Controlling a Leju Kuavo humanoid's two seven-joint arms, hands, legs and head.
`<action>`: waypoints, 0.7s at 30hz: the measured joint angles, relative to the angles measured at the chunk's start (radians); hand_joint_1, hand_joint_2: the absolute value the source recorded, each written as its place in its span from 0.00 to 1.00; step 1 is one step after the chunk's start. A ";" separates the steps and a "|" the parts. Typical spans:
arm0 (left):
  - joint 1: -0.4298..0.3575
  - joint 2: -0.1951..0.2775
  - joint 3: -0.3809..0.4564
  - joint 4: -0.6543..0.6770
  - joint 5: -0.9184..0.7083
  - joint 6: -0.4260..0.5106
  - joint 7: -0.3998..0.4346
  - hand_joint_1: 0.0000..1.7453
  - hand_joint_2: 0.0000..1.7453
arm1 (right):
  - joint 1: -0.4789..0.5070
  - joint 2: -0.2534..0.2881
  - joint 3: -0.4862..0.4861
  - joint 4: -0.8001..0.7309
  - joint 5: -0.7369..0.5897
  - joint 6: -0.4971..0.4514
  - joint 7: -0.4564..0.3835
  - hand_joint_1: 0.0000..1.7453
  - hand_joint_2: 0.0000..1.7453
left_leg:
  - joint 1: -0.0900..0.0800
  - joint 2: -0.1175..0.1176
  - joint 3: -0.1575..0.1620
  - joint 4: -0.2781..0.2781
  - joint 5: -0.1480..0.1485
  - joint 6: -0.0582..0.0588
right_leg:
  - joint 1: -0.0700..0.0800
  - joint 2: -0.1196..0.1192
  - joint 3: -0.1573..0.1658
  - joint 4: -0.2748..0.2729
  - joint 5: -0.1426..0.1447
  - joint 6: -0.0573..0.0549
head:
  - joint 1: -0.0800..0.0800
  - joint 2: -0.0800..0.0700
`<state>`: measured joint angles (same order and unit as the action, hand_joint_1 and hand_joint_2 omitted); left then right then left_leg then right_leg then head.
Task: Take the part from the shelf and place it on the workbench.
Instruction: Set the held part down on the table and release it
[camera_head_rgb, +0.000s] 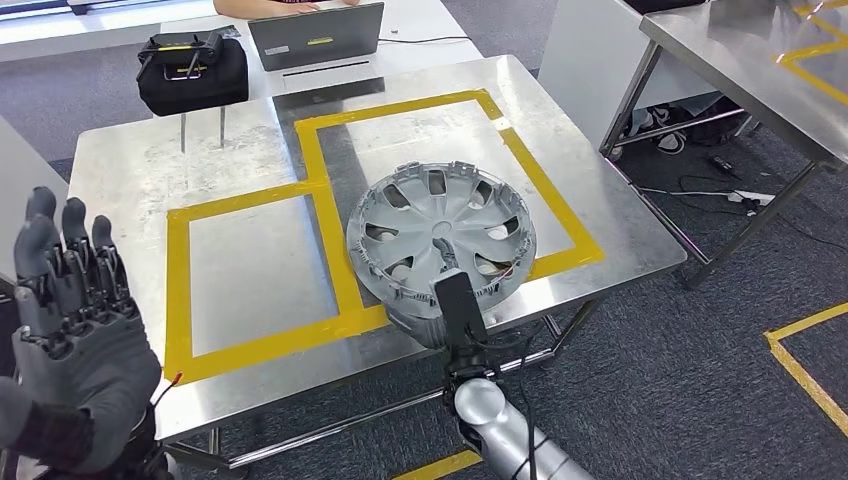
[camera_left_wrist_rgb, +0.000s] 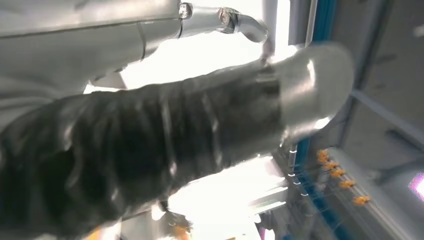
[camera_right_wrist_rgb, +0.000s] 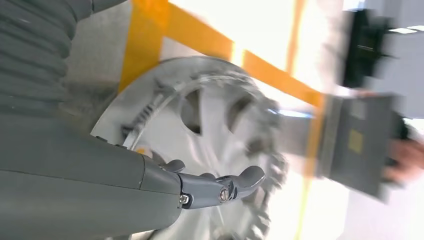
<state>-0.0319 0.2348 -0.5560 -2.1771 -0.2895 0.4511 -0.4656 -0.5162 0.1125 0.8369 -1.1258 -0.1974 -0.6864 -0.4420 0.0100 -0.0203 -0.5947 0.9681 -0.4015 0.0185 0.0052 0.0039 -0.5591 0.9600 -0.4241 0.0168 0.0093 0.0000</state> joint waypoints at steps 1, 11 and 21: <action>0.011 0.001 0.001 -0.001 -0.017 0.015 0.011 0.00 0.00 | 0.037 -0.021 -0.012 -0.074 0.018 -0.006 -0.005 0.00 1.00 | 0.000 0.000 0.000 0.000 -0.001 0.000 | 0.000 0.000 0.000 0.000 0.000 0.000 | 0.000 0.000; 0.059 0.000 -0.009 0.007 -0.041 0.062 0.015 0.00 0.00 | 0.315 -0.144 -0.120 -0.601 0.322 -0.014 0.075 0.00 0.00 | 0.000 0.001 0.000 0.000 -0.004 0.001 | 0.000 0.000 0.000 -0.001 -0.003 0.002 | 0.000 0.000; 0.067 -0.010 -0.022 0.024 -0.014 0.051 0.002 0.00 0.00 | 0.393 -0.177 -0.146 -0.765 0.316 -0.014 0.017 0.00 1.00 | 0.000 0.001 0.000 0.000 -0.004 0.001 | 0.000 0.000 0.000 -0.001 -0.003 0.002 | -0.001 0.000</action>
<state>0.0353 0.2247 -0.5776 -2.1532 -0.3031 0.5020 -0.4633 -0.1228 -0.0645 0.6910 -1.8908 0.1189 -0.6999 -0.4255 0.0100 -0.0198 -0.5948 0.9679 -0.4057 0.0194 0.0053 0.0044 -0.5594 0.9594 -0.4269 0.0184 0.0086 0.0000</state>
